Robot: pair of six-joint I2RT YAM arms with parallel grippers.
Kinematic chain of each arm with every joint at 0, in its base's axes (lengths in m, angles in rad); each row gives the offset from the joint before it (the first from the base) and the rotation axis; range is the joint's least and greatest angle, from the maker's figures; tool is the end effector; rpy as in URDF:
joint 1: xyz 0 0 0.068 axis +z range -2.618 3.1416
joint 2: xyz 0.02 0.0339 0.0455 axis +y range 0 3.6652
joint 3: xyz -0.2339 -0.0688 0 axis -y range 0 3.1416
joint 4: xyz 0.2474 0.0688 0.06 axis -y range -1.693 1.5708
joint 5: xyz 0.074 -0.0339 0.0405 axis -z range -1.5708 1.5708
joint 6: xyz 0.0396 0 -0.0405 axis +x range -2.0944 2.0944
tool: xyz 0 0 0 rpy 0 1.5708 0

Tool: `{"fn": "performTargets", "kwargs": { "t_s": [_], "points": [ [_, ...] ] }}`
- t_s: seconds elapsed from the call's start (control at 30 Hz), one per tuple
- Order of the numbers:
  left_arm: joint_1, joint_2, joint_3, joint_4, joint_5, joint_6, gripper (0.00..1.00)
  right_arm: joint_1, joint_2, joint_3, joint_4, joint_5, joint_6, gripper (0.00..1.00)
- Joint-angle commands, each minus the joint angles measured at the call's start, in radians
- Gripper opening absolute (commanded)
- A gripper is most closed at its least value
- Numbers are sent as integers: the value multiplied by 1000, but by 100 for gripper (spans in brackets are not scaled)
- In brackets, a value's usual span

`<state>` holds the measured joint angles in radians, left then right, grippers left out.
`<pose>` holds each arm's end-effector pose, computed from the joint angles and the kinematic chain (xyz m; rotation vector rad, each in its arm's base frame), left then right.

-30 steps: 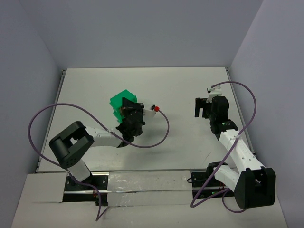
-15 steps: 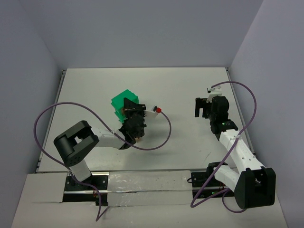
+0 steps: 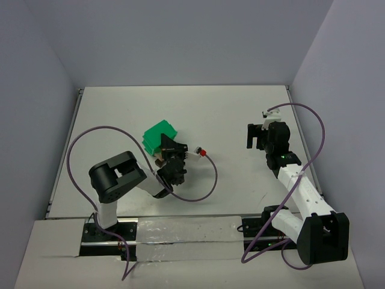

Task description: Build the wood block tower

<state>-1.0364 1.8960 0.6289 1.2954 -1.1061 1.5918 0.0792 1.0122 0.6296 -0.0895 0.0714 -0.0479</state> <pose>0.1923 -0.2554 0.1196 1.1630 1.2527 1.2636 0.2485 0.0169 0.2235 -0.0851 2.0402 -0.0533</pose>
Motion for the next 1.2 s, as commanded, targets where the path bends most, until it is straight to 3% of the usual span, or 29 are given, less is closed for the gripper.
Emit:
{"fn": "performTargets", "kwargs": {
  "t_s": [0.0, 0.37, 0.47, 0.53, 0.67, 0.73, 0.87, 1.07, 1.17],
  "points": [
    [-10, 43, -5, 126, -13, 30, 0, 5, 0, 35, 40, 17, -7, 100],
    [6, -61, 69, -50, -15, -58, 0, 5, -3, 36, 39, 16, -6, 100],
    [45, -109, 127, -250, -13, -150, 0, 5, -5, 35, 39, 18, -6, 100],
    [86, -161, 173, -415, -8, -297, 0, 5, -6, 33, 39, 17, -6, 100],
    [184, -228, 348, -910, 33, -616, 0, 5, -6, 36, 37, 14, -6, 100],
    [231, -243, 429, -1069, 71, -706, 0, 5, -3, 35, 37, 13, -6, 100],
    [317, -273, 507, -1179, 145, -738, 0, 5, 0, 37, 37, 13, -5, 100],
    [403, -333, 471, -1165, 227, -693, 0, 5, 2, 37, 36, 11, -4, 100],
    [485, -346, 516, -1343, 320, -781, 0, 5, 4, 36, 37, 11, -4, 100]
  ]
}}
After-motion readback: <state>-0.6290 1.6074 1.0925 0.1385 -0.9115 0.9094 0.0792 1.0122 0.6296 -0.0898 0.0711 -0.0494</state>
